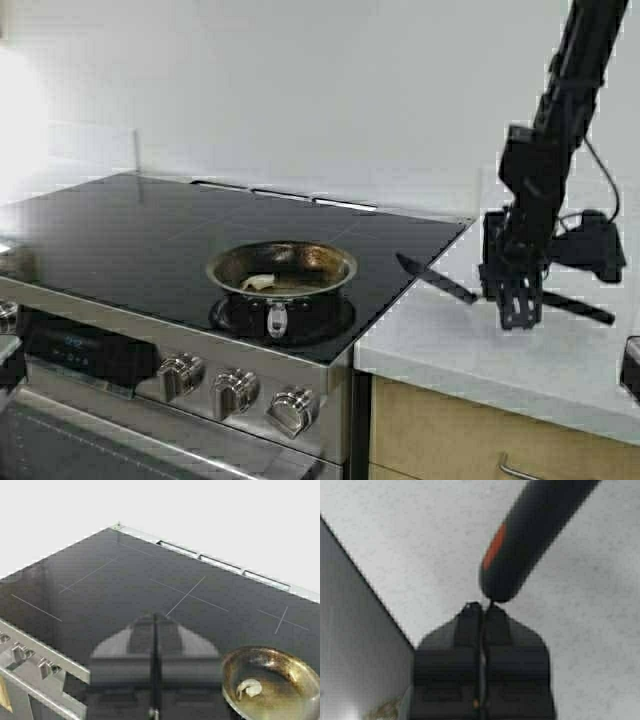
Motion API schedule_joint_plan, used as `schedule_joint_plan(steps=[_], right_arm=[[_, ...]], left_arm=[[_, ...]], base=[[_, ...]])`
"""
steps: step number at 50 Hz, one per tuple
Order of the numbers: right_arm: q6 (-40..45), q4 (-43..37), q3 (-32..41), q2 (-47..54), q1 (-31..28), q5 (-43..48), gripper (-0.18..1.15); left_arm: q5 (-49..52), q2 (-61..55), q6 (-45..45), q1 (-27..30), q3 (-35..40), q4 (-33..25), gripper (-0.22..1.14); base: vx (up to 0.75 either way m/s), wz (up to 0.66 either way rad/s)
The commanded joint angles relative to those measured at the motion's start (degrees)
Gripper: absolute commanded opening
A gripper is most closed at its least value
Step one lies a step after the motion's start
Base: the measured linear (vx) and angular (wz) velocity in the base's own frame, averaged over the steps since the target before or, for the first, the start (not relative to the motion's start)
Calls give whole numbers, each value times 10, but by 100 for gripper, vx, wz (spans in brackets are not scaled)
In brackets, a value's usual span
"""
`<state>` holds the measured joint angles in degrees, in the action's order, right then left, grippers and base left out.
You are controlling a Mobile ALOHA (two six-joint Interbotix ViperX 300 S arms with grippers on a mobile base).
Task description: Add oil to the pan and cook the shrimp and serve it
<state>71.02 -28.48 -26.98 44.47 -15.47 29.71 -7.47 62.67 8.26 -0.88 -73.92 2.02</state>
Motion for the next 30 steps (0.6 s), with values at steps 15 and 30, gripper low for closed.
schedule_joint_plan(steps=[15, 30], right_arm=[[-34, 0, -54, -119, -41, 39, 8], [-170, -1, -76, -223, -75, 62, 8]], left_arm=[[-1, -5, -1, 0, 8, -1, 3], [7, -14, 0, 0, 8, -1, 3]], base=[[0, 0], [0, 0]])
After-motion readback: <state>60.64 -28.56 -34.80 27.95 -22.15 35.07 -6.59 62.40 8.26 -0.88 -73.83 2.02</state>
